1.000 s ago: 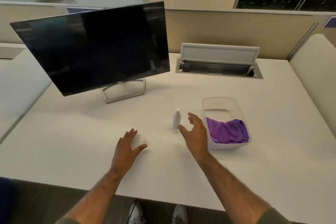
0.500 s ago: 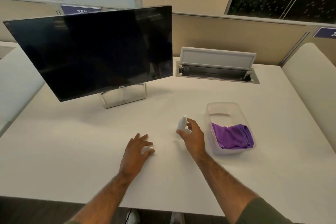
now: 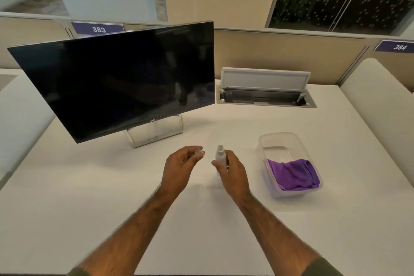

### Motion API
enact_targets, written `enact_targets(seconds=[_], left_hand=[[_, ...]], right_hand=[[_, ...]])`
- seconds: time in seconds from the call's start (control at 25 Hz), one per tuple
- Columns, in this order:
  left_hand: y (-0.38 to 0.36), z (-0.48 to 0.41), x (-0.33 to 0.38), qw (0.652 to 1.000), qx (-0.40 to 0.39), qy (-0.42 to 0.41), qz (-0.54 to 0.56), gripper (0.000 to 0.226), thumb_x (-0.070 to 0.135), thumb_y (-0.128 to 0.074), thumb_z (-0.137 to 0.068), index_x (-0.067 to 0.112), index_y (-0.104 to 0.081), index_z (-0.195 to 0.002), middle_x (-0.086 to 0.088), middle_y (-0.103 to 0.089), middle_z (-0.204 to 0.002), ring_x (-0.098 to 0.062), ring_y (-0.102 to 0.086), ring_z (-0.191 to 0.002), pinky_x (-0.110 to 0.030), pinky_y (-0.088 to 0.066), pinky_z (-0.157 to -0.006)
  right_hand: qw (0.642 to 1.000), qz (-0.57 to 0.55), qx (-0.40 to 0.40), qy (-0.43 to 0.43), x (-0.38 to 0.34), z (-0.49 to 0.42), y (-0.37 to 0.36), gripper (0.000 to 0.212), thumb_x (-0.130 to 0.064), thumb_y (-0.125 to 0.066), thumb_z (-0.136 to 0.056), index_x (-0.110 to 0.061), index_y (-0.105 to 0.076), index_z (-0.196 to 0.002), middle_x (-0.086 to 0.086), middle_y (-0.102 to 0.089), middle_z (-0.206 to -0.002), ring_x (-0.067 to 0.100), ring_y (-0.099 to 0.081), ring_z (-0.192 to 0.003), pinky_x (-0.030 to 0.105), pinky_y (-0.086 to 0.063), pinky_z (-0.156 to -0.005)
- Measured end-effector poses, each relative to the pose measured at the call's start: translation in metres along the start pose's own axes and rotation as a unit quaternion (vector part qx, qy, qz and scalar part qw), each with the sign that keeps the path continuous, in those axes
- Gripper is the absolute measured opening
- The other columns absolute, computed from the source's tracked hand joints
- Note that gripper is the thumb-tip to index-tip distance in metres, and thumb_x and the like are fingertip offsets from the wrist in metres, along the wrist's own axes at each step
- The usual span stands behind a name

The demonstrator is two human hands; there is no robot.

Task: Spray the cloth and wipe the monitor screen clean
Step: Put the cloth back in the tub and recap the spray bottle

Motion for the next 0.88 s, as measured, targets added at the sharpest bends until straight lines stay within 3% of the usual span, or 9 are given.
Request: enact_targets(seconds=[0.24, 0.52, 0.72, 0.88], left_hand=[[-0.001, -0.021, 0.034, 0.999, -0.021, -0.023, 0.021, 0.027, 0.027, -0.068, -0.102, 0.014, -0.078, -0.123, 0.005, -0.078, -0.12, -0.015, -0.074, -0.109, -0.034, -0.059, -0.101], [-0.008, -0.023, 0.047, 0.996, -0.07, -0.052, -0.011, 0.025, 0.022, -0.068, -0.102, 0.013, -0.079, -0.122, 0.0, -0.079, -0.119, -0.017, -0.074, -0.109, -0.037, -0.059, -0.104], [-0.012, -0.022, 0.055, 0.994, -0.091, -0.059, 0.002, 0.027, 0.024, -0.066, -0.102, 0.012, -0.079, -0.123, -0.001, -0.079, -0.118, -0.014, -0.075, -0.107, -0.032, -0.06, -0.101], [-0.026, -0.023, 0.065, 0.99, -0.12, -0.075, -0.015, 0.026, 0.024, -0.066, -0.102, 0.014, -0.08, -0.122, 0.001, -0.08, -0.116, -0.016, -0.075, -0.106, -0.023, -0.06, -0.095]], right_hand=[[0.997, 0.07, 0.002, 0.039, -0.03, 0.009, -0.002, 0.046, -0.05, -0.059, -0.096, -0.024, -0.054, -0.134, -0.004, -0.062, -0.129, 0.013, -0.06, -0.112, 0.026, -0.048, -0.096], [0.991, 0.124, 0.025, 0.035, -0.055, 0.02, 0.014, 0.051, -0.049, -0.057, -0.097, -0.022, -0.051, -0.139, -0.001, -0.06, -0.134, 0.017, -0.059, -0.119, 0.02, -0.04, -0.094], [0.994, 0.107, 0.02, 0.02, -0.062, 0.026, 0.021, 0.051, -0.046, -0.056, -0.098, -0.02, -0.049, -0.142, 0.0, -0.058, -0.14, 0.017, -0.057, -0.123, 0.017, -0.033, -0.096], [0.998, 0.051, 0.03, 0.022, -0.057, 0.026, 0.034, 0.042, -0.041, -0.062, -0.097, -0.02, -0.057, -0.133, -0.002, -0.064, -0.127, 0.008, -0.056, -0.104, 0.028, -0.048, -0.1]])
Point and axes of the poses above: each hand's wrist, its own z-axis away from the middle knuckle, its own y-axis out of the back of the hand, x = y × z, the point moved 7 cm from there along -z, towards the middle knuckle
